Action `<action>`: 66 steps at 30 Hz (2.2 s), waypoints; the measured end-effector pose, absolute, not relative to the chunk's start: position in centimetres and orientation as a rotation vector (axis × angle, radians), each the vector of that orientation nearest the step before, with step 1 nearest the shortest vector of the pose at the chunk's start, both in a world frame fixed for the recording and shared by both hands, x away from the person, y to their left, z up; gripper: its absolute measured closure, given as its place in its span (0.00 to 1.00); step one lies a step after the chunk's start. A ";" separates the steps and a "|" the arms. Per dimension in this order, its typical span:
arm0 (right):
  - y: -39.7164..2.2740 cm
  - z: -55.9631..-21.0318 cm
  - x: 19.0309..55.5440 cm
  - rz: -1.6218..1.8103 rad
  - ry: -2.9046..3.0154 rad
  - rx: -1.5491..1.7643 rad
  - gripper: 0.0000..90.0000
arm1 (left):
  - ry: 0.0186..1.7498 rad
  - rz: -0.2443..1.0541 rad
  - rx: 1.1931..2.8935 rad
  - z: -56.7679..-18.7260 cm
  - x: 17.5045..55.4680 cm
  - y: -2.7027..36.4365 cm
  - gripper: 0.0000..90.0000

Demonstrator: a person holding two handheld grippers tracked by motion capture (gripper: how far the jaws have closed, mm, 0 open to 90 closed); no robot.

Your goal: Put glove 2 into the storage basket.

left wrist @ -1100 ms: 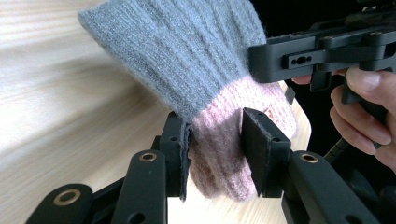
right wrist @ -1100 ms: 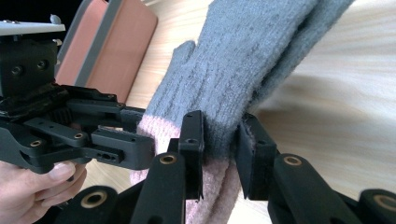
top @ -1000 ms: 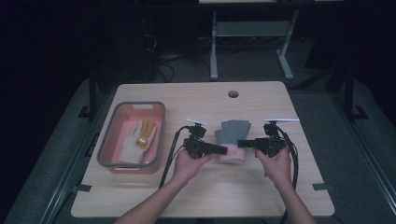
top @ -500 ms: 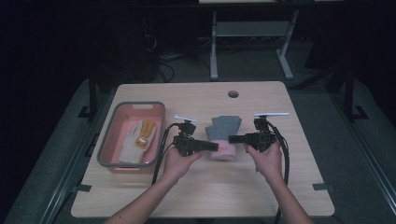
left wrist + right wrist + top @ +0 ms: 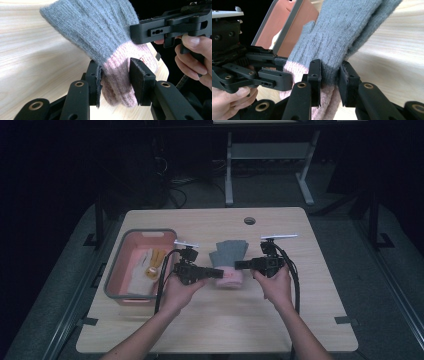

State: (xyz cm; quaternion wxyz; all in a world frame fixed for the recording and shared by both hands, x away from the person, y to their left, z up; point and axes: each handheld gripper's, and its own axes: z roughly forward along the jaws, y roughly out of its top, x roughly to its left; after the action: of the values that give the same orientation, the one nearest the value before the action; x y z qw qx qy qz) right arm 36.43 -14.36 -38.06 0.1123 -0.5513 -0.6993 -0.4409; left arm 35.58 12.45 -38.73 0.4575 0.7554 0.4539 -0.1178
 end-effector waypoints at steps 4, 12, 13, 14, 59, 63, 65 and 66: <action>-13.4 -37.7 36.8 -1.291 -2.069 -1.599 0.81 | 1.128 -0.281 1.854 -38.4 35.6 13.4 0.69; -11.8 -37.1 37.5 -1.293 -2.089 -1.565 0.81 | 1.136 -0.263 1.839 -37.8 35.8 15.1 0.69; -11.6 -37.0 37.6 -1.295 -2.087 -1.564 0.81 | 1.141 -0.261 1.836 -37.7 35.8 15.2 0.69; -11.4 -36.9 37.6 -1.296 -2.087 -1.559 0.81 | 1.130 -0.255 1.841 -37.6 35.9 15.4 0.69; -4.2 -34.7 40.0 -1.313 -2.122 -1.427 0.81 | 1.181 -0.171 1.784 -35.1 35.7 22.5 0.70; -3.6 -34.5 40.2 -1.314 -2.126 -1.419 0.81 | 1.186 -0.166 1.778 -34.8 35.6 23.2 0.70; -3.2 -34.3 40.2 -1.314 -2.128 -1.413 0.81 | 1.186 -0.160 1.779 -34.8 35.6 23.4 0.70; -3.2 -34.3 40.2 -1.314 -2.128 -1.413 0.81 | 1.190 -0.157 1.778 -34.8 35.5 23.5 0.70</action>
State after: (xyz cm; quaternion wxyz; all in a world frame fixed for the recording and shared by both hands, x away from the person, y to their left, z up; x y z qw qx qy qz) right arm 40.20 -3.19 -34.34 0.1342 -0.4874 -0.7341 -0.4534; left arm 35.52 23.52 -34.76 0.4777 0.7281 0.4874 -0.0641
